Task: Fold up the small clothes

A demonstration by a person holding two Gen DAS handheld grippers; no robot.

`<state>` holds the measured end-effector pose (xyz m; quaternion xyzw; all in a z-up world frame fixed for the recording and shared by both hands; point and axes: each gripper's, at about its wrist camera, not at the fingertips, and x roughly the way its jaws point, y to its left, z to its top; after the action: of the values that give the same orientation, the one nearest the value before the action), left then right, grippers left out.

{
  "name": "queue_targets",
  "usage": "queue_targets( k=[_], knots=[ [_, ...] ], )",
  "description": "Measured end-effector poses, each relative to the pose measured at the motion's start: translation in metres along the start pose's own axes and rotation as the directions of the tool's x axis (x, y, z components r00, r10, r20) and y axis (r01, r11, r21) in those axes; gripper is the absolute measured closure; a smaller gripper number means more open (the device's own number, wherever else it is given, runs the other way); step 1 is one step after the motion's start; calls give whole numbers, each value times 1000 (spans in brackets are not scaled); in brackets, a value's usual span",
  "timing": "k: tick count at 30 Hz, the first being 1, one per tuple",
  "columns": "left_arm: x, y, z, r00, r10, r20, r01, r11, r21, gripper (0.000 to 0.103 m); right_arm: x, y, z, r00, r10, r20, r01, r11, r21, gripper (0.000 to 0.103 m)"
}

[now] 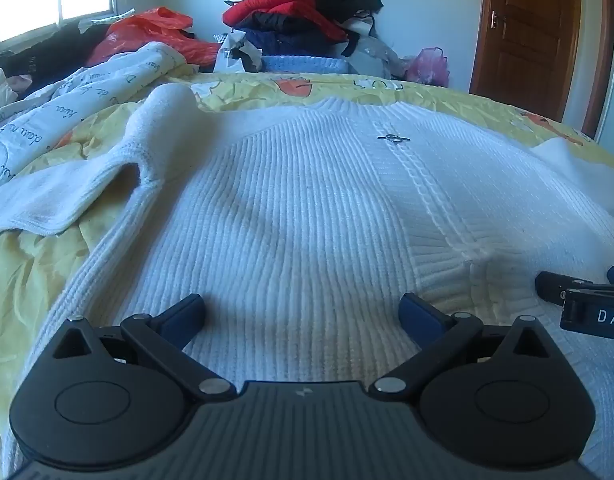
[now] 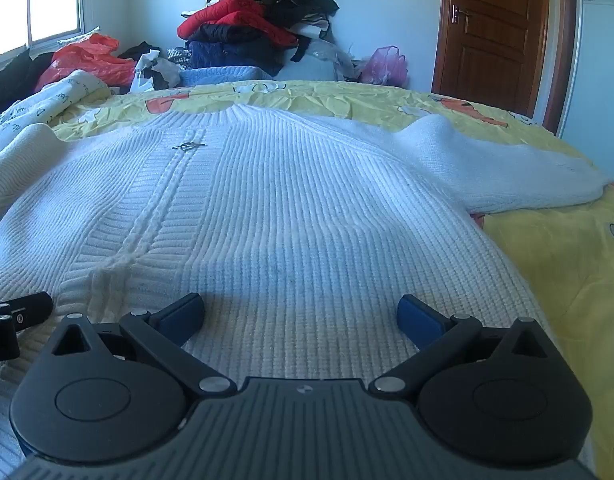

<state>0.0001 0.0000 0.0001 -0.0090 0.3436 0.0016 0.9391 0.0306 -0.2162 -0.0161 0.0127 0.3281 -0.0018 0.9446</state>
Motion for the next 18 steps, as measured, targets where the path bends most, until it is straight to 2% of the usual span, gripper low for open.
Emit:
queue_targets(
  k=[18],
  knots=[
    [2, 1, 1, 1000, 14, -13, -14, 1000, 11, 0, -1, 0, -1, 1000, 2, 1, -2, 1000, 3, 0]
  ],
)
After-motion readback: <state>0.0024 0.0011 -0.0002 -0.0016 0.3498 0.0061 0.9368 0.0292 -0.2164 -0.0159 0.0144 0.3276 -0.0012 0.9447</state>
